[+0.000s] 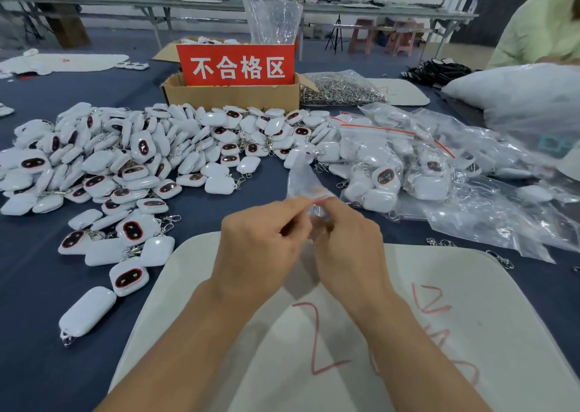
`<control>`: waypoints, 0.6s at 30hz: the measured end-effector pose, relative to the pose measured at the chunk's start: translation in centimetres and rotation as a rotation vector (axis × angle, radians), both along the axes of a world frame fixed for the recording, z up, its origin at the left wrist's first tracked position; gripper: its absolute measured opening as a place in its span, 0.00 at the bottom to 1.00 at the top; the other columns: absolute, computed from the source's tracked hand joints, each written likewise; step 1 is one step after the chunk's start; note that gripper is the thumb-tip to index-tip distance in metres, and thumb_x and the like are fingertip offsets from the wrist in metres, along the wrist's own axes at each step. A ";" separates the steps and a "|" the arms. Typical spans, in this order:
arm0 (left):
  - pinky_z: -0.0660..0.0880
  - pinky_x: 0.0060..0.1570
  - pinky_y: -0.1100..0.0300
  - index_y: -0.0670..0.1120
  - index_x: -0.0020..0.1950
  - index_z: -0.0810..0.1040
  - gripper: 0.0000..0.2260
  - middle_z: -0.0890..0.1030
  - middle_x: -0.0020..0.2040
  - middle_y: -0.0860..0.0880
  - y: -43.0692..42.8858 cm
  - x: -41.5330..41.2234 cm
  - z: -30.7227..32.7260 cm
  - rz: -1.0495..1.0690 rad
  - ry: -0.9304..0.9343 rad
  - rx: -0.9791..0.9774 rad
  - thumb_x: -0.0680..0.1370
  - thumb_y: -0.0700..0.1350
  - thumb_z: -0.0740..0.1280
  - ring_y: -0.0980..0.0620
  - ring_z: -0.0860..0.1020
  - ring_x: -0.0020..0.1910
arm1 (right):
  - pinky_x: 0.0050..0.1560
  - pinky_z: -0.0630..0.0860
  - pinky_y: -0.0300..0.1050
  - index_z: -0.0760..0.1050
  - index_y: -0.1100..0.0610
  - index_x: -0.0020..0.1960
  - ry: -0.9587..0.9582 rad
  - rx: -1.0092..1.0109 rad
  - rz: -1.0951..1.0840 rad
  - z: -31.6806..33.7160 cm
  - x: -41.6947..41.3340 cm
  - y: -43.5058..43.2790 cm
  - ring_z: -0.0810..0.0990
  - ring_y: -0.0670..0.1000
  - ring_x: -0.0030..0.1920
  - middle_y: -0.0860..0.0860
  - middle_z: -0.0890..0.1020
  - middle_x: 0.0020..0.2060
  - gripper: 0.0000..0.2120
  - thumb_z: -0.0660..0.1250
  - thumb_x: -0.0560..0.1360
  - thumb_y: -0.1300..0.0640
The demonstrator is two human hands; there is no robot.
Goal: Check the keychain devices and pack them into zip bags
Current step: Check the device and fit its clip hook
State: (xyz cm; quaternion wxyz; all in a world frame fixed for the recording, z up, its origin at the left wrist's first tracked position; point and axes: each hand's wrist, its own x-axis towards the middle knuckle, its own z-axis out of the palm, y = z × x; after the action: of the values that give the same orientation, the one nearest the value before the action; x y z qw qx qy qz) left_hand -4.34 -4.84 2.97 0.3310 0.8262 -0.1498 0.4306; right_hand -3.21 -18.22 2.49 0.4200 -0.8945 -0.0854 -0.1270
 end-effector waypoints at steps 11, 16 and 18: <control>0.72 0.32 0.64 0.48 0.54 0.88 0.20 0.61 0.32 0.58 -0.5 -0.3 0.7 -0.046 -0.019 0.095 0.67 0.31 0.71 0.58 0.62 0.31 | 0.52 0.82 0.49 0.86 0.53 0.48 0.162 0.590 0.202 0.8 1.0 -0.4 0.85 0.53 0.47 0.52 0.88 0.44 0.25 0.59 0.68 0.77; 0.71 0.38 0.72 0.48 0.68 0.82 0.23 0.71 0.25 0.53 1.7 0.8 1.2 0.218 0.104 -0.167 0.73 0.37 0.70 0.51 0.72 0.28 | 0.55 0.74 0.39 0.88 0.54 0.40 0.129 0.949 -0.035 0.9 1.8 -3.0 0.82 0.47 0.49 0.52 0.88 0.43 0.17 0.66 0.69 0.72; 0.73 0.44 0.74 0.51 0.69 0.81 0.22 0.75 0.26 0.53 2.5 1.2 1.4 0.220 0.245 -0.360 0.75 0.40 0.68 0.54 0.76 0.30 | 0.53 0.76 0.35 0.88 0.48 0.50 0.107 0.797 -0.046 0.6 1.7 -3.0 0.83 0.41 0.51 0.48 0.88 0.51 0.20 0.68 0.66 0.66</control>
State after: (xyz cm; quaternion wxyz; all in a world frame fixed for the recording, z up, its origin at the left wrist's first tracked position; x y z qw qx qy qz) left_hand -3.15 -2.33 4.39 0.4397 0.8113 0.0614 0.3804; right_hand -1.53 -21.23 3.11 0.7350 -0.6685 0.0129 -0.1128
